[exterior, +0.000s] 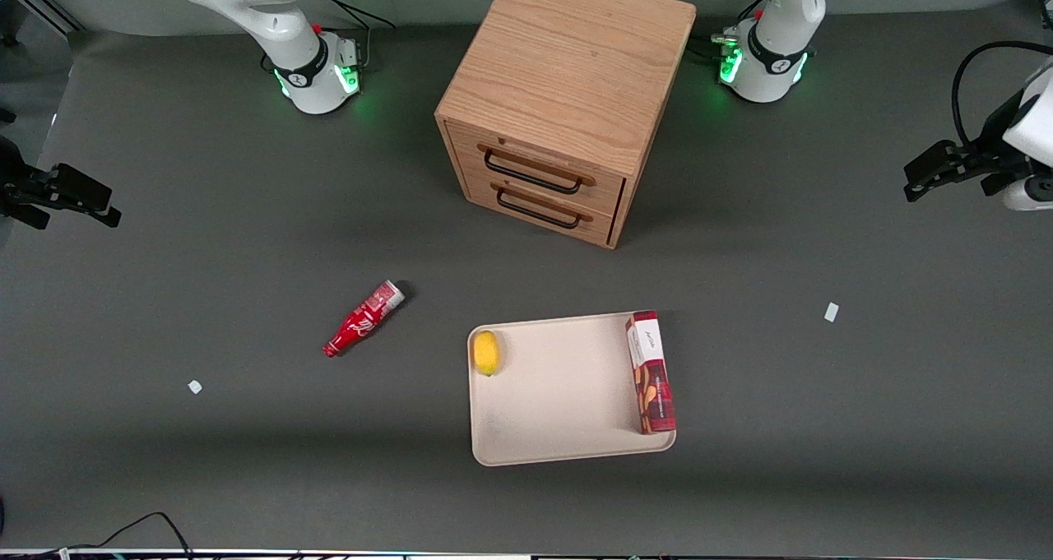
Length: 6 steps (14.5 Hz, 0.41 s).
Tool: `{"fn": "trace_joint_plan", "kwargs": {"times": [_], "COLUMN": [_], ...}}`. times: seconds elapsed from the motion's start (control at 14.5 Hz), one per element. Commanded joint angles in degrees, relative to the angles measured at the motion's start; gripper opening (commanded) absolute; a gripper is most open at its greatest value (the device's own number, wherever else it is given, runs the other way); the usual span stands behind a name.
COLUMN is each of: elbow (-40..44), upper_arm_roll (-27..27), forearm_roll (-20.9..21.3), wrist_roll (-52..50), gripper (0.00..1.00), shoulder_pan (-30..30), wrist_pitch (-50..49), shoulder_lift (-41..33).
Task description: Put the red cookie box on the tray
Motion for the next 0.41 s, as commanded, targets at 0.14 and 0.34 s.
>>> {"fn": "trace_joint_plan", "kwargs": {"times": [0.14,0.34], "elbow": [-1.0,0.3], "upper_arm_roll": [-0.4,-0.4], "forearm_roll": [-0.1,-0.2], "wrist_roll": [2.3,2.3], "gripper": [1.00,1.00], "shoulder_pan": [1.4,1.4], "wrist_pitch": [-1.6,-3.2], "shoulder_lift": [-3.0,-3.1]}}
